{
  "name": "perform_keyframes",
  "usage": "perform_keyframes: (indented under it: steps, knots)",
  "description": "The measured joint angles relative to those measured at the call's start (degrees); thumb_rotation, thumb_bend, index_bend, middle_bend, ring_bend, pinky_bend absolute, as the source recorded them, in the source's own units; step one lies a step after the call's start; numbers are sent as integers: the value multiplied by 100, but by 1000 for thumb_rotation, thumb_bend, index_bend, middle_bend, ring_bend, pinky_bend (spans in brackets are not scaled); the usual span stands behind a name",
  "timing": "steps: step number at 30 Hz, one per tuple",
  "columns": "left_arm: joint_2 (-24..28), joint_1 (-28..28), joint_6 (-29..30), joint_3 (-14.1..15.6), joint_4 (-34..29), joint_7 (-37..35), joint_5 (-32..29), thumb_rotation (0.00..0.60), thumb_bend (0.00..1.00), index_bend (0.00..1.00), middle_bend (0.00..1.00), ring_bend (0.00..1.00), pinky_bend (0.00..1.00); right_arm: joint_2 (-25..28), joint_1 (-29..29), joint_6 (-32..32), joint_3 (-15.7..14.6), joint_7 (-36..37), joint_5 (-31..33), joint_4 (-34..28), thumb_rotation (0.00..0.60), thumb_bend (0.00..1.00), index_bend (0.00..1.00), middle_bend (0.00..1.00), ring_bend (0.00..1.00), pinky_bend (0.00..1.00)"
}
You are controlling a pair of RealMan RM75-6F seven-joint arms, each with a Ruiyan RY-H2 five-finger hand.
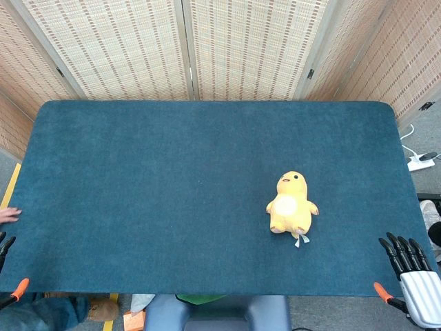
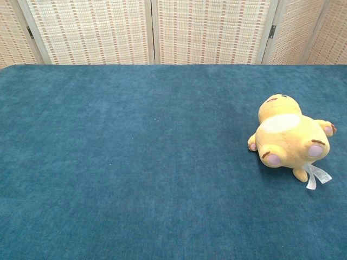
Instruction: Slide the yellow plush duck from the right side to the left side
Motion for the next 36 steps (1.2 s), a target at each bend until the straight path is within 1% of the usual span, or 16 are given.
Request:
perform_keyframes:
  steps: [9, 13, 16, 18, 21, 23, 26, 29, 30, 31, 32, 33, 34, 35, 36]
  knots:
    - [-26, -6, -12, -8, -35, 78, 3, 600, 288, 36, 34, 2, 105, 21, 102, -149, -6, 36, 2, -30, 600, 189, 0, 0, 0, 0]
    - [-4, -43, -67, -22, -49, 54, -14, 600, 289, 36, 34, 3, 105, 27, 419, -603, 70, 11, 1, -121, 600, 189, 0, 0, 0, 0]
    - [5, -68, -86, -25, -35, 22, 7, 600, 288, 21, 34, 3, 110, 32, 845, -1259, 201, 33, 99, -246, 600, 190, 0, 0, 0, 0]
    - [2, -80, -94, -33, -2, 11, 5, 600, 288, 2, 34, 3, 114, 13, 1218, -1842, 330, 51, 229, -323, 600, 190, 0, 0, 0, 0]
    - [-4, -88, -105, -41, 29, -48, -9, 600, 288, 0, 34, 2, 114, -99, 1842, -2725, 573, 18, 486, -379, 600, 190, 0, 0, 0, 0]
    - [-2, -89, -130, -44, 47, -99, -48, 600, 288, 0, 34, 3, 115, -267, 2313, -3286, 768, -48, 717, -375, 600, 190, 0, 0, 0, 0]
    - [8, -90, -171, -59, 65, -165, -127, 600, 289, 0, 34, 3, 115, -607, 2881, -3938, 1008, -251, 1108, -295, 600, 191, 0, 0, 0, 0]
    - [21, -92, -213, -69, 78, -212, -179, 600, 289, 1, 34, 3, 115, -890, 3187, -4335, 1137, -610, 1488, -151, 600, 221, 0, 0, 0, 6]
    - [26, -93, -223, -69, 80, -233, -189, 600, 288, 2, 34, 3, 115, -949, 3239, -4405, 1155, -741, 1573, -113, 600, 232, 0, 0, 0, 30]
    - [30, -92, -229, -70, 84, -250, -200, 600, 289, 3, 34, 2, 115, -1001, 3284, -4460, 1167, -880, 1636, -79, 600, 256, 0, 9, 0, 102]
    - [33, -91, -235, -71, 90, -268, -214, 600, 289, 7, 34, 3, 115, -1065, 3337, -4515, 1177, -1071, 1714, -42, 600, 278, 0, 37, 12, 203]
    - [38, -90, -245, -74, 96, -288, -230, 600, 289, 9, 34, 2, 115, -1113, 3371, -4541, 1182, -1214, 1774, -14, 600, 295, 0, 83, 51, 301]
    - [41, -91, -254, -76, 100, -300, -241, 600, 288, 13, 34, 2, 115, -1163, 3398, -4553, 1187, -1354, 1835, 15, 600, 321, 5, 167, 126, 421]
    - [45, -92, -264, -77, 102, -308, -247, 600, 288, 18, 34, 2, 115, -1238, 3425, -4546, 1193, -1533, 1915, 58, 600, 355, 37, 255, 223, 546]
    - [50, -97, -278, -77, 102, -316, -250, 600, 288, 20, 34, 2, 115, -1306, 3441, -4524, 1198, -1657, 1970, 96, 600, 382, 80, 319, 291, 623]
